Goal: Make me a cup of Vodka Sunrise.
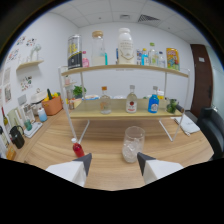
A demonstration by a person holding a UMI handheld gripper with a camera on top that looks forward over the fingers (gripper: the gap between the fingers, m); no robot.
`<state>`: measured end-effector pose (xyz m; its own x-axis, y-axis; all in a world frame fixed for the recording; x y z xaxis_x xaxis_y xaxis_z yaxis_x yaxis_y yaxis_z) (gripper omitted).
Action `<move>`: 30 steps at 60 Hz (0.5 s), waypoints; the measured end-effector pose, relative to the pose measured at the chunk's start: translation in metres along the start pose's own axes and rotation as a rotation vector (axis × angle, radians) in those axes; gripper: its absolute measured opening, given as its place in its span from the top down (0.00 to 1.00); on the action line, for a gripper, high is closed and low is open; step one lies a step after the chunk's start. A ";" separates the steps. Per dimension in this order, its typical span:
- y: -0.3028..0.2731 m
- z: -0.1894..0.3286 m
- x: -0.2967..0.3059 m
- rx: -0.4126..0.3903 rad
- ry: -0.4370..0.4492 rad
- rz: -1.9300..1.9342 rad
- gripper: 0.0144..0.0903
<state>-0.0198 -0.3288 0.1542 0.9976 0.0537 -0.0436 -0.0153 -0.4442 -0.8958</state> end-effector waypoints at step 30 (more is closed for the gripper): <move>-0.158 -0.044 0.150 0.195 0.095 0.040 0.06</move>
<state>0.1352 -0.2898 0.3087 0.9977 -0.0491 -0.0471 -0.0584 -0.2621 -0.9633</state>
